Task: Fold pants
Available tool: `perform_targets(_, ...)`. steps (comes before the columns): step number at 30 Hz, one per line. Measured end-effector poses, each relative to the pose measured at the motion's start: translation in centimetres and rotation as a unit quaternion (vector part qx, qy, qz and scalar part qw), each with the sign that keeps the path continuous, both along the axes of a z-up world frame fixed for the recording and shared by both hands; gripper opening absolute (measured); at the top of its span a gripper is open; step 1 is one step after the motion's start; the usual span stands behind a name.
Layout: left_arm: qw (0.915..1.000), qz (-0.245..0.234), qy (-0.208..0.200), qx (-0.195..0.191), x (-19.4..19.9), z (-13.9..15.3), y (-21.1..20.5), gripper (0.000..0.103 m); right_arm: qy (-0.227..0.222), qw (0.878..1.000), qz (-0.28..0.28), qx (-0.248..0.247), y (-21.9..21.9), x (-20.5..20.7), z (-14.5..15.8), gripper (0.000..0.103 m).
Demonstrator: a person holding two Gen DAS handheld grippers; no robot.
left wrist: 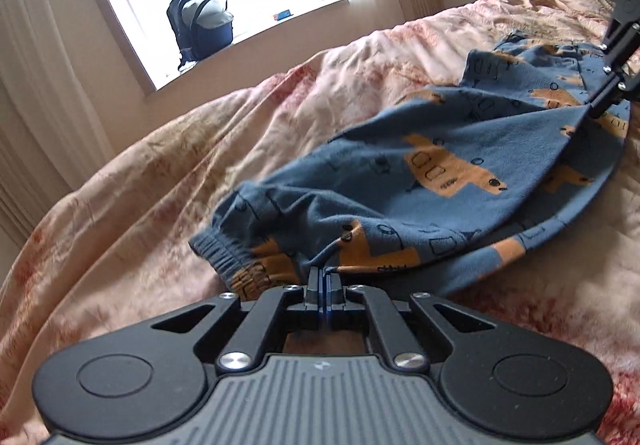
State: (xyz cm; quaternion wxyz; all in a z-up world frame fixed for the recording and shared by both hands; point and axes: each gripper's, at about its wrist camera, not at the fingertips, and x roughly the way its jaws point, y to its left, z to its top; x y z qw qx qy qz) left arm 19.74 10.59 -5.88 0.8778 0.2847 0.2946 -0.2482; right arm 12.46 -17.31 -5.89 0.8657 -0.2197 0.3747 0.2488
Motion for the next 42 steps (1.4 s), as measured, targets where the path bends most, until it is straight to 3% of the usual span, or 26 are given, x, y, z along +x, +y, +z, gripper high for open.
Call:
perform_targets(8,0.9997,0.010,0.006,-0.021,-0.5,0.9,1.4,0.001,-0.008,1.000,0.004,-0.003,-0.6,-0.5,0.1,0.000)
perform_targets(17,0.9997,0.001,0.024,-0.001,-0.9,0.0,1.6,0.001,0.024,0.998,0.059,-0.027,0.1,-1.1,-0.1,0.000)
perform_targets(25,0.9986,0.010,0.051,0.001,-0.9,-0.6,1.7,0.002,0.044,0.996,0.067,-0.044,0.7,-0.7,-1.8,0.000)
perform_targets(27,0.9977,0.016,0.065,0.002,-0.8,-0.5,1.5,0.006,0.050,0.996,0.061,-0.044,0.7,-0.4,-2.1,0.001)
perform_targets(28,0.9973,0.020,0.070,-0.001,-0.8,-0.3,1.5,0.013,0.051,0.996,0.056,-0.039,0.6,-0.3,-2.0,0.003)
perform_targets(29,0.9966,0.024,0.078,-0.008,-0.9,0.0,1.4,0.028,0.051,0.997,0.052,-0.030,0.4,-0.3,-1.8,0.006)
perform_targets(30,0.9958,0.027,0.085,-0.019,-1.0,0.5,1.3,0.039,0.051,0.998,0.045,-0.020,0.1,-0.3,-1.4,0.016)
perform_targets(31,0.9953,0.029,0.086,-0.032,-1.4,1.0,1.1,0.064,0.050,0.998,0.034,-0.009,-0.4,-0.4,-0.9,0.036)
perform_targets(32,0.9951,0.031,0.081,-0.047,-1.8,1.6,0.8,0.082,0.048,0.999,0.020,0.005,-1.0,-0.4,-0.4,0.045)
perform_targets(33,0.9946,0.033,0.075,-0.064,-2.2,2.2,0.3,0.088,0.046,0.999,0.000,0.021,-1.7,-0.5,0.2,0.061)
perform_targets(34,0.9934,0.033,0.073,-0.082,-2.6,2.7,-0.4,0.098,0.047,0.998,-0.022,0.037,-2.6,-0.4,0.8,0.067)
perform_targets(35,0.9918,0.032,0.072,-0.100,-2.9,3.0,-1.4,0.103,0.050,0.996,-0.048,0.055,-3.6,-0.4,1.5,0.071)
perform_targets(37,0.9882,0.030,0.072,-0.132,-3.2,3.2,-3.9,0.103,0.045,0.988,-0.112,0.093,-5.9,-0.4,2.5,0.103)
perform_targets(42,0.9791,-0.005,0.082,-0.186,-4.1,2.4,-12.6,0.103,0.038,0.948,-0.251,0.192,-12.7,-1.4,3.6,0.102)
